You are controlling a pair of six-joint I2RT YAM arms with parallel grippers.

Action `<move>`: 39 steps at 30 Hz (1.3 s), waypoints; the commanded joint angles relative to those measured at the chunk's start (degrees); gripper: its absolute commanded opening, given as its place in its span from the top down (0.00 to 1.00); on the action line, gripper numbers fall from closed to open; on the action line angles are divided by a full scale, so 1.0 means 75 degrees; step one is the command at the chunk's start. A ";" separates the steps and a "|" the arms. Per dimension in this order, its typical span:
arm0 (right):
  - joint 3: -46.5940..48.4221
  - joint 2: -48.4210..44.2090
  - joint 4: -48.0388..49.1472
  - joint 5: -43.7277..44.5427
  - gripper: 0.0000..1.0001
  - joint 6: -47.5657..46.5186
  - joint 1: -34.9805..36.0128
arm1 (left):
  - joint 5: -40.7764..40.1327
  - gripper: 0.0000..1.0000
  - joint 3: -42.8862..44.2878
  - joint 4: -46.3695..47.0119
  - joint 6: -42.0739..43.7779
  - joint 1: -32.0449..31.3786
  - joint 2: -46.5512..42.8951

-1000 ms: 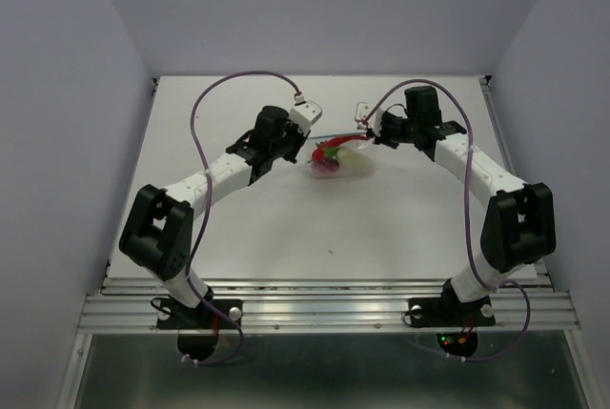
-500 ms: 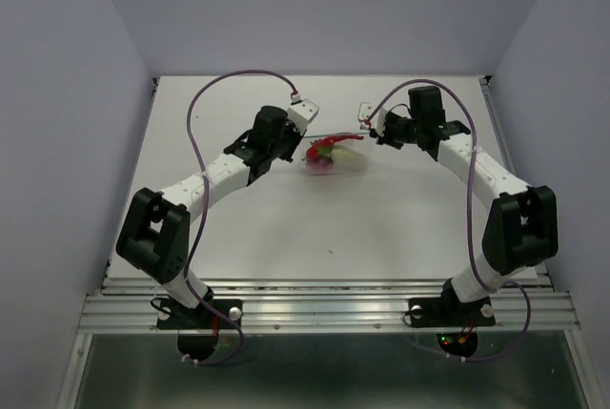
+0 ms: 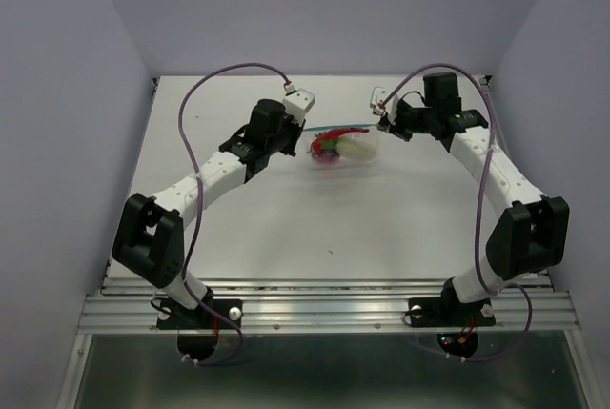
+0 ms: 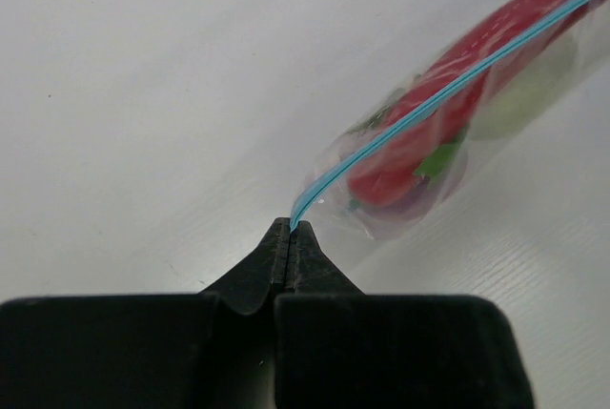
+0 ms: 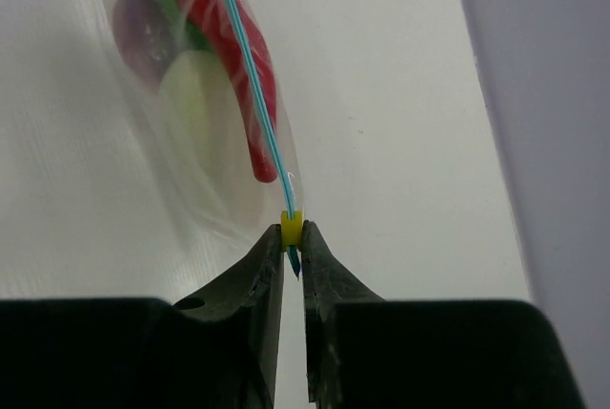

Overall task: Place the food in the zip-top bag and seal the zipper
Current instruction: Zip the zipper food storage bag at the center of the board, then place the zipper food storage bag at the center of the board.

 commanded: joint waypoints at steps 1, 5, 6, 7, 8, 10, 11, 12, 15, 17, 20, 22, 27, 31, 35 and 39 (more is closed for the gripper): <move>0.1030 -0.0012 -0.1517 -0.0788 0.99 0.0221 -0.0102 | -0.0067 1.00 0.0388 -0.0131 -0.1332 -0.0158 -0.0381; 0.1897 0.0351 -0.3790 -0.1128 0.99 -0.0083 -0.0102 | -0.0020 1.00 0.0400 -0.0624 -0.2374 -0.0287 -0.0661; 0.2015 0.0421 -0.4096 -0.1221 0.99 -0.0084 -0.0102 | 0.0120 1.00 0.0470 -0.0961 -0.2504 -0.0287 -0.0790; 0.2097 0.0456 -0.4296 -0.1269 0.99 -0.0049 -0.0102 | 0.0249 1.00 0.0482 -0.1080 -0.2610 -0.0334 -0.0895; 0.2098 0.0445 -0.4657 -0.1350 0.99 -0.0049 -0.0102 | 0.0296 1.00 0.0470 -0.1302 -0.2901 -0.0369 -0.1117; 0.2005 0.0398 -0.5011 -0.1700 0.99 -0.0177 -0.0102 | 0.0356 1.00 0.0482 -0.1584 -0.3102 -0.0416 -0.1364; 0.1911 0.0387 -0.5233 -0.1819 0.99 -0.0189 -0.0102 | 0.0356 1.00 0.0470 -0.1725 -0.3231 -0.0416 -0.1481; 0.1748 0.0398 -0.5351 -0.1866 0.99 -0.0201 -0.0009 | 0.0344 1.00 0.0517 -0.2062 -0.3429 -0.0416 -0.1691; 0.1467 0.0375 -0.5610 -0.1761 0.99 -0.0225 -0.0008 | 0.0379 1.00 0.0529 -0.2638 -0.3746 -0.0440 -0.2032; 0.1325 0.0375 -0.5634 -0.1843 0.99 -0.0166 0.0062 | 0.0426 1.00 0.0482 -0.2745 -0.3876 -0.0428 -0.2115; 0.0997 0.0468 -0.5470 -0.1926 0.99 -0.0013 0.0062 | 0.0438 1.00 0.0470 -0.2898 -0.4017 -0.0428 -0.1987; 0.0845 0.0643 -0.5061 -0.1879 0.99 0.0372 0.0062 | 0.0368 1.00 0.0459 -0.2828 -0.4017 -0.0428 -0.1730; 0.1066 0.1217 -0.3715 -0.1668 0.99 0.1879 0.0062 | -0.0101 1.00 0.1182 -0.2909 -0.3725 -0.0335 -0.0689; 0.1581 0.1932 -0.3010 -0.1446 0.99 0.2564 0.0062 | -0.0008 1.00 0.2026 -0.3085 -0.3385 -0.0030 0.0295; 0.2179 0.2833 -0.2717 -0.1106 0.99 0.2776 0.0062 | -0.0124 0.67 0.2801 -0.3378 -0.3186 0.0262 0.1200; 0.2671 0.3432 -0.2529 -0.0825 0.99 0.2869 0.0062 | -0.0008 0.40 0.3259 -0.3250 -0.2998 0.0556 0.1821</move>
